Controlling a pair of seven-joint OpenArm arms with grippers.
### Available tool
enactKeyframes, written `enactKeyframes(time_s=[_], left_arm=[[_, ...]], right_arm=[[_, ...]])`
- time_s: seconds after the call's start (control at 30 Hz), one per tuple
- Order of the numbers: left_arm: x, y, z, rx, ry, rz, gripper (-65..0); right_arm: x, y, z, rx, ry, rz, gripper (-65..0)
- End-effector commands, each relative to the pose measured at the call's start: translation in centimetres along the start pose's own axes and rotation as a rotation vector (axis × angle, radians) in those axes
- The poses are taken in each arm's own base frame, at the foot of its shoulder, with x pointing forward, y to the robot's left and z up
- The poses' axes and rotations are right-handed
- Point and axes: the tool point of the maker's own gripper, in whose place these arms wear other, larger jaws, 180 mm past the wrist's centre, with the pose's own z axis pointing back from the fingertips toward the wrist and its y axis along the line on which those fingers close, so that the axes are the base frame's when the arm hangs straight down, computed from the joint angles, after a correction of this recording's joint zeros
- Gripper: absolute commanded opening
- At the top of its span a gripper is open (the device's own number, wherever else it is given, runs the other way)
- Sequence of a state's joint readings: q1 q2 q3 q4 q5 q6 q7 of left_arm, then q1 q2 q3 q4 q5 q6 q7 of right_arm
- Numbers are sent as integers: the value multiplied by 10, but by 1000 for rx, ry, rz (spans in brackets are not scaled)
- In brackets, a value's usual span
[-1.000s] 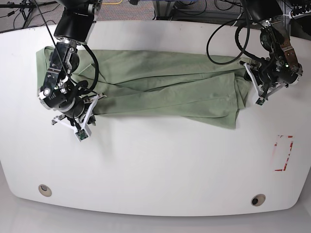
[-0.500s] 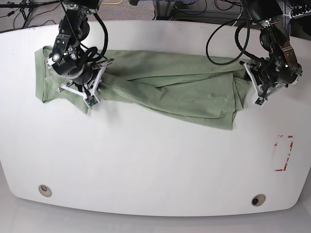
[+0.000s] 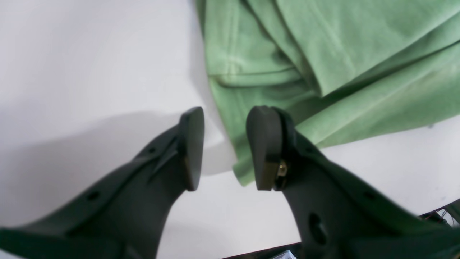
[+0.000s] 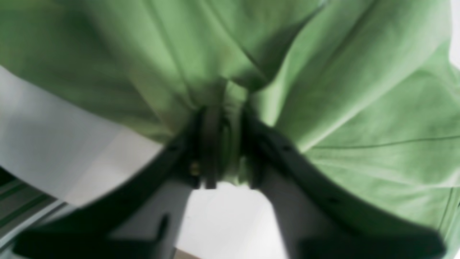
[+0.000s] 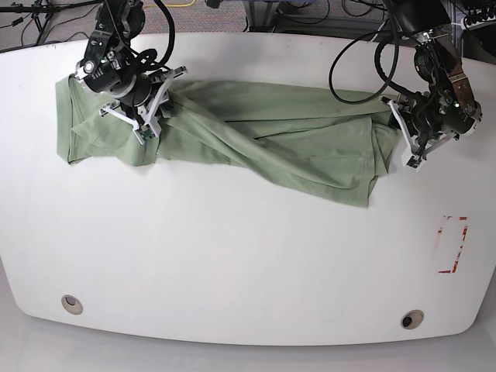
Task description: Fold the T-shirt properly
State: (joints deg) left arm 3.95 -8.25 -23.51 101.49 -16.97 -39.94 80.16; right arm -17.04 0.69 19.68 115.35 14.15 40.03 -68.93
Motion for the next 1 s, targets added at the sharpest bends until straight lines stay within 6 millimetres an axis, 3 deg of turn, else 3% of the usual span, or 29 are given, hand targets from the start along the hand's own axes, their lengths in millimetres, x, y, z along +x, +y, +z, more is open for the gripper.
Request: enactKeyframes(time_s=[0.0,0.1,0.17,0.47,0.73,0.87,0.97], left_arm=[[9,7,6,20,-26,-10,-435],[10,4,5,15,-25,-18,-435],[10,1,2,5,-18,-28,-435],[1,0,-10,-29,12,-19,-435],[-1,1,-11,-31,15,-18,-435],[0,1,-10,-30,14,-18,-435],[-1,2,-10,-26,15,-17,-435]], right_arm=[[15,-7,7,-16,-63,-7,-274],[23,-27,13,-68,-93,-37,-154],[30,-41,18,-103,-116,-55,-127],[63,-89,28,-194,-192,-77,-125],[66,-108,5,-151,-182,-127,-127],[66,-109,-9,-117,-219,-156,-182],[60,-113,-16,-105,-215,-175,-304]])
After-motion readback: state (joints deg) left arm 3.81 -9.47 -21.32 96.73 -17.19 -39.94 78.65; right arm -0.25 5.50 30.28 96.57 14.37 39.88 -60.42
